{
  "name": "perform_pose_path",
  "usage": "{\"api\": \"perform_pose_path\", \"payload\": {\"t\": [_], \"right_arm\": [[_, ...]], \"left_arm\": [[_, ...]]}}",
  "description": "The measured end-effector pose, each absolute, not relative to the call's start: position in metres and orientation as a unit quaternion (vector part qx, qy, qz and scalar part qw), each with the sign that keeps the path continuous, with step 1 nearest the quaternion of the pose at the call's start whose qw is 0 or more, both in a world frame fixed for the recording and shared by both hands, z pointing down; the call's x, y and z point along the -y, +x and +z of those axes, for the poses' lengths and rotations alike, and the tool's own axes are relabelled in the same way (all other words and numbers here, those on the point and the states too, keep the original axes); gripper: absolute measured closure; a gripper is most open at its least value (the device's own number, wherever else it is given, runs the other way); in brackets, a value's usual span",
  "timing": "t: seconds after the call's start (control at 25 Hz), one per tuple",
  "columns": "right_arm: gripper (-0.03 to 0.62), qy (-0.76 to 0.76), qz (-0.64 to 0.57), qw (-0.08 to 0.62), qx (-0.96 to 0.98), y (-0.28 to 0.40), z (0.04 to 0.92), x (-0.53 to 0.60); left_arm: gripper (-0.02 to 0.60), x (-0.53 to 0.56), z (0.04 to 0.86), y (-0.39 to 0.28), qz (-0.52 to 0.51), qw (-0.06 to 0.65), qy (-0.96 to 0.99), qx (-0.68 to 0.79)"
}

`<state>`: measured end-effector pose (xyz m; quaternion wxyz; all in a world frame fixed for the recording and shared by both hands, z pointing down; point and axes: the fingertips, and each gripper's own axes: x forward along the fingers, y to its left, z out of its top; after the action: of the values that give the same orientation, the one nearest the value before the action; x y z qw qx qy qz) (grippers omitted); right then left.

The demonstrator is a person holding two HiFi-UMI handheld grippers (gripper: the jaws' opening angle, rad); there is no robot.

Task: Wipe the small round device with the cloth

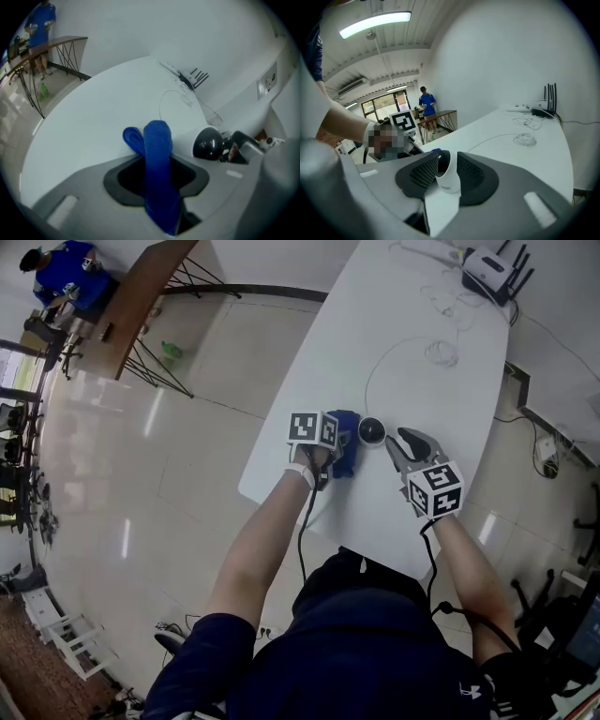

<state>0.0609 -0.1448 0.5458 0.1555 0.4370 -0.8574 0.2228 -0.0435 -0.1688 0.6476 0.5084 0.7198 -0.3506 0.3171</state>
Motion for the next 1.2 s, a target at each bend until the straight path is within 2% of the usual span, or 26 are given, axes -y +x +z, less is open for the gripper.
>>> {"api": "perform_pose_path", "payload": {"t": [0.28,0.48,0.6,0.8,1.0,1.12,1.2], "right_arm": [[0.465,0.387,0.253,0.162,0.872,0.035,0.554,0.173],[0.467,0.391,0.277,0.146,0.866,0.043,0.562,0.175],[0.468,0.391,0.281,0.142,0.865,0.042,0.561,0.174],[0.471,0.390,0.275,0.149,0.866,0.042,0.561,0.174],[0.482,0.385,0.277,0.147,0.868,0.038,0.559,0.169],[0.482,0.383,0.276,0.146,0.869,0.039,0.558,0.167],[0.482,0.383,0.277,0.145,0.869,0.040,0.558,0.167]], "left_arm": [[0.436,0.175,0.625,-0.035,0.276,0.499,0.751,0.333],[0.436,0.185,0.584,-0.032,0.221,0.450,0.798,0.335],[0.436,0.183,0.558,-0.026,0.236,0.372,0.834,0.334],[0.436,0.168,0.530,-0.009,0.297,0.159,0.884,0.324],[0.436,0.127,0.520,0.006,0.298,0.005,0.899,0.321],[0.436,0.112,0.528,0.007,0.294,-0.047,0.893,0.337],[0.437,0.113,0.531,0.005,0.276,-0.020,0.896,0.346]]}}
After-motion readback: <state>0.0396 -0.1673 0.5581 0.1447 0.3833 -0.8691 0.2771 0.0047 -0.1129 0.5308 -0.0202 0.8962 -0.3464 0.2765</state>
